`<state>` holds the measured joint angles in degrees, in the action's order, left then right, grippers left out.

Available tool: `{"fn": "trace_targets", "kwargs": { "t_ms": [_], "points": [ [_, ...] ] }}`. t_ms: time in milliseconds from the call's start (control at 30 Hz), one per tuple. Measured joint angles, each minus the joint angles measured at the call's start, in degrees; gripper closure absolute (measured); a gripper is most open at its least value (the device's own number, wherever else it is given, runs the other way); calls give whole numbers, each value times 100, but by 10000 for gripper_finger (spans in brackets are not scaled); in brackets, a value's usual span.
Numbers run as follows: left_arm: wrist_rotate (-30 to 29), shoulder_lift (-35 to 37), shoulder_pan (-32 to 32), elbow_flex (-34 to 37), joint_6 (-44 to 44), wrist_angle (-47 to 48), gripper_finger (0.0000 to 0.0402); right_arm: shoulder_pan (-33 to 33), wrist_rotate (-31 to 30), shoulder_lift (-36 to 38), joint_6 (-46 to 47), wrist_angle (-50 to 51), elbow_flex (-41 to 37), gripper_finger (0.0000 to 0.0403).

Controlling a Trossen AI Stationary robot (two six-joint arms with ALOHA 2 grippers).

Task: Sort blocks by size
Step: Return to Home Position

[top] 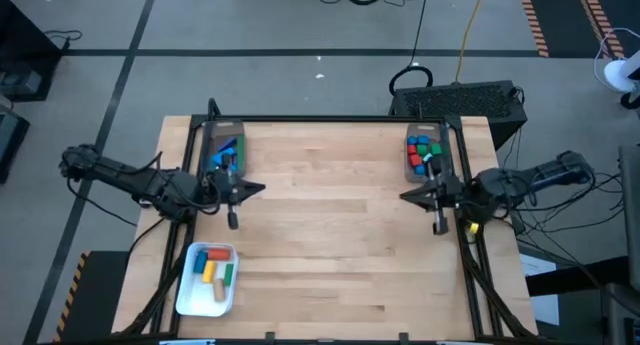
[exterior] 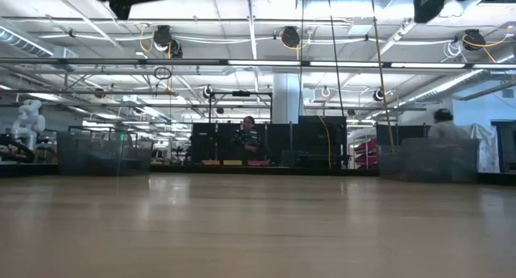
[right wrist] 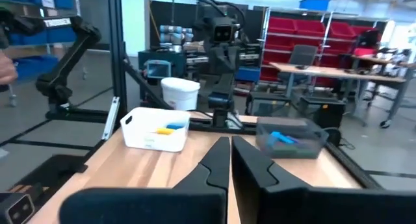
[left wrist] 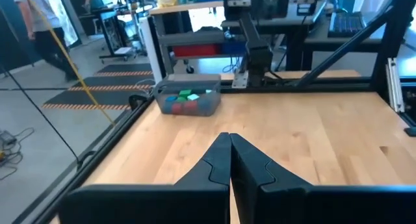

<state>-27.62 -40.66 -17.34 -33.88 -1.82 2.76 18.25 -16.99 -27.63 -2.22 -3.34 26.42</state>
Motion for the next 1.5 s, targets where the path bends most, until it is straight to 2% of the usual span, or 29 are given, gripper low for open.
{"fn": "trace_targets", "kwargs": {
  "t_ms": [200, 267, 467, 667, 967, 1300, 1500],
  "points": [
    [394, 116, 281, 425, -4, -388, 398, -576, 552, -1, 215, -575, -519, 403],
    [590, 113, 332, 598, -46, -719, 398, -767, 620, -3, 291, -605, -588, 403],
    [877, 72, 519, 1243, -152, -1615, 398, -1216, 1404, -60, 354, -685, -612, 403],
    [1122, 77, 732, 1657, -75, -2087, 398, -1383, 1440, -88, 358, -703, -760, 403],
    [1124, 449, 975, 1944, -6, -1966, 398, -1652, 1734, 71, 584, -995, -1202, 403],
    [1144, 1562, 976, 1942, -4, -1141, 398, -1719, 1769, 1262, 494, -91, -1207, 403],
    [1157, 1978, 972, 1942, 134, -555, 398, -1719, 1890, 1811, 549, 520, -1207, 403]
  ]
}}
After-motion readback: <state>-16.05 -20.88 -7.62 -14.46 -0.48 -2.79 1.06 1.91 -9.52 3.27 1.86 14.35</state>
